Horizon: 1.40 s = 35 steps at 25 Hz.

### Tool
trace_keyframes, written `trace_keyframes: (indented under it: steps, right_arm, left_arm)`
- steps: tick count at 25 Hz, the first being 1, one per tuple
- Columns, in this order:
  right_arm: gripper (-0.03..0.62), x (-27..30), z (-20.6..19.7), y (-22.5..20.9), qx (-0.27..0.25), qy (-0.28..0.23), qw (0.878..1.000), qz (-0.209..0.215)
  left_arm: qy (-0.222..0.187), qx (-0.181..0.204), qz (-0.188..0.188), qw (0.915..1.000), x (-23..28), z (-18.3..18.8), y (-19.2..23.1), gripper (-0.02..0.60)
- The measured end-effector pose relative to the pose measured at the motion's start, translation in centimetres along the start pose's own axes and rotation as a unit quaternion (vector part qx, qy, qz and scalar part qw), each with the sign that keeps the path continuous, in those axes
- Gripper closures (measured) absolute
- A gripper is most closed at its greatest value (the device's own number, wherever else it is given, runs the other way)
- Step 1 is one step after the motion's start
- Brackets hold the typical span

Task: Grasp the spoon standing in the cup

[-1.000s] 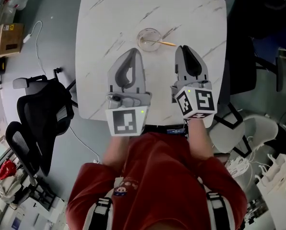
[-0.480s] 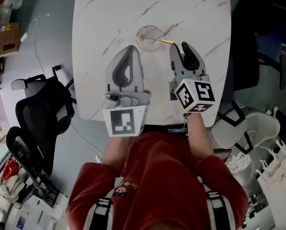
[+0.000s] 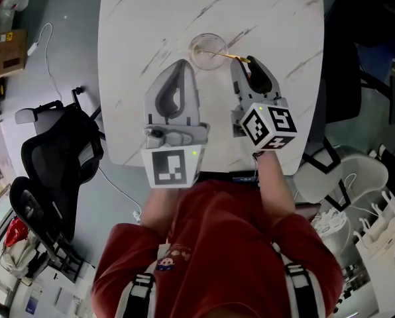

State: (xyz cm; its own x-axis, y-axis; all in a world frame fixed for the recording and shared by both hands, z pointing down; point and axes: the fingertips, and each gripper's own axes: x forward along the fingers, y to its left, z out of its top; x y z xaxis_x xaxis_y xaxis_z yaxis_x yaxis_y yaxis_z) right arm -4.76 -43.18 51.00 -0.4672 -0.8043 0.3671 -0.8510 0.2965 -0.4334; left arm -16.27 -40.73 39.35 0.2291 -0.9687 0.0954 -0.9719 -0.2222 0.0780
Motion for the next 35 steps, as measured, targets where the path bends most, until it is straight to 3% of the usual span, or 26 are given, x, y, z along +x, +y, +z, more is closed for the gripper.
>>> trace_keyframes:
  steps: [10, 18, 35]
  right_arm:
    - [0.479, 0.4, 0.0, 0.3, -0.001, 0.004, 1.000, 0.012]
    - [0.533, 0.4, -0.2, 0.3, -0.006, 0.007, 1.000, 0.004]
    - [0.551, 0.3, 0.2, 1.5, -0.017, 0.002, 1.000, 0.015]
  left_arm:
    - [0.000, -0.002, 0.001, 1.0000, 0.1, -0.1, 0.0, 0.572]
    - [0.001, -0.001, 0.001, 1.0000, -0.1, -0.1, 0.1, 0.572]
    - [0.003, -0.004, 0.010, 0.9999, -0.7, -0.3, 0.7, 0.572]
